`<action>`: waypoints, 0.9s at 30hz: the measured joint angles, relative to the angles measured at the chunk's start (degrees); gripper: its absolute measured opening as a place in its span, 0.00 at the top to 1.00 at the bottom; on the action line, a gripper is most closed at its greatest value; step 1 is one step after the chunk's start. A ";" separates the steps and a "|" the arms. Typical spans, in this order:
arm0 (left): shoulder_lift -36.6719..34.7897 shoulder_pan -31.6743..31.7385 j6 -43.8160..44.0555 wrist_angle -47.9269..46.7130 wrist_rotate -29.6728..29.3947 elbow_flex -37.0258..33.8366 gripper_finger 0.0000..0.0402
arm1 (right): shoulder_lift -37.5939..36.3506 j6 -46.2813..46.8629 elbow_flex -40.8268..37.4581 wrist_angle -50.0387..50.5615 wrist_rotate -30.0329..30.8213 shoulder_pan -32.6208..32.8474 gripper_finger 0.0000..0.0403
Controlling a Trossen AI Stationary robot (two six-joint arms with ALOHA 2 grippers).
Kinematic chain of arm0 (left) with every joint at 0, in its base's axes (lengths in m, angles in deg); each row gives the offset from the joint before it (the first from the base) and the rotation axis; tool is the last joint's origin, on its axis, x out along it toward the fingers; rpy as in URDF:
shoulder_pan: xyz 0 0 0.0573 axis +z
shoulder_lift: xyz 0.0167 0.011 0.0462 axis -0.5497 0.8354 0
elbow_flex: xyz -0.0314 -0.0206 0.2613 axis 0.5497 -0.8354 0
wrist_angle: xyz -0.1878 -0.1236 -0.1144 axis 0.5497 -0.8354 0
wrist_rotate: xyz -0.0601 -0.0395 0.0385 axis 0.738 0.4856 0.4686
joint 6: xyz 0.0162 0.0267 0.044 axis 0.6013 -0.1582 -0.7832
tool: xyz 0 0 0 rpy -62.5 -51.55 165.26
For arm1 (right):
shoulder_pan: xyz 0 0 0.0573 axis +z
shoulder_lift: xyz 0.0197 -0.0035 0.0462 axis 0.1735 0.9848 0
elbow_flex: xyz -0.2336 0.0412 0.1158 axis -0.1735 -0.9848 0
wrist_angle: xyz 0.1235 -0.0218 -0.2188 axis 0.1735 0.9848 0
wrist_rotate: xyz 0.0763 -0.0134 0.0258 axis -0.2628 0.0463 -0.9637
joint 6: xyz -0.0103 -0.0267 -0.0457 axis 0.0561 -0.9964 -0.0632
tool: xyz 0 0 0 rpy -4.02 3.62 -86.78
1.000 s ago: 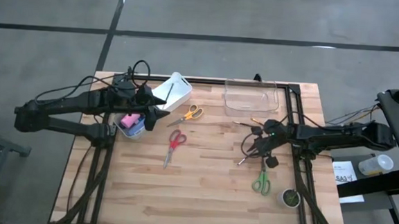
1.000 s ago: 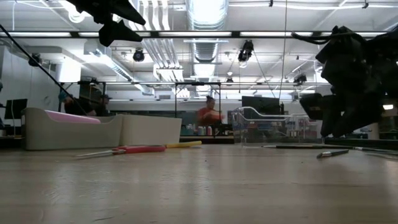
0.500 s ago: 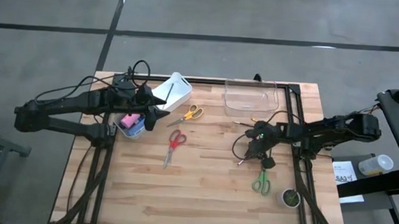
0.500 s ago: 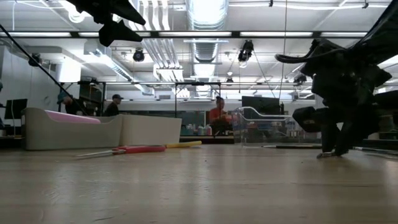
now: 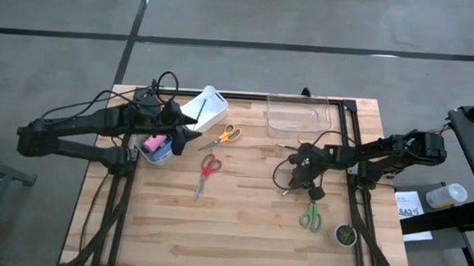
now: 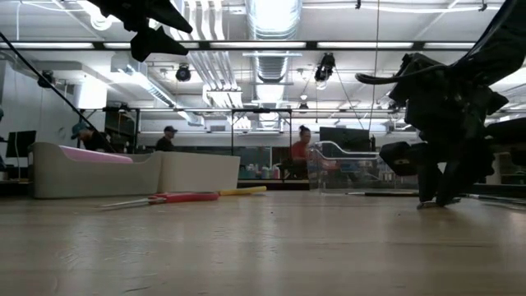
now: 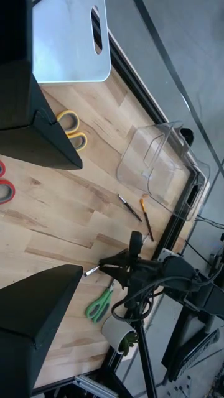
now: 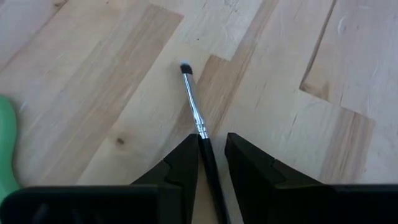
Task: Pick & Place Paint Supplies
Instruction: Put the bottom left silver paint brush into the white bin
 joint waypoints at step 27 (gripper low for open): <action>0.00 0.00 -0.01 0.00 0.02 0.01 0.32 | -0.26 3.54 0.01 -2.34 0.03 -0.03 0.95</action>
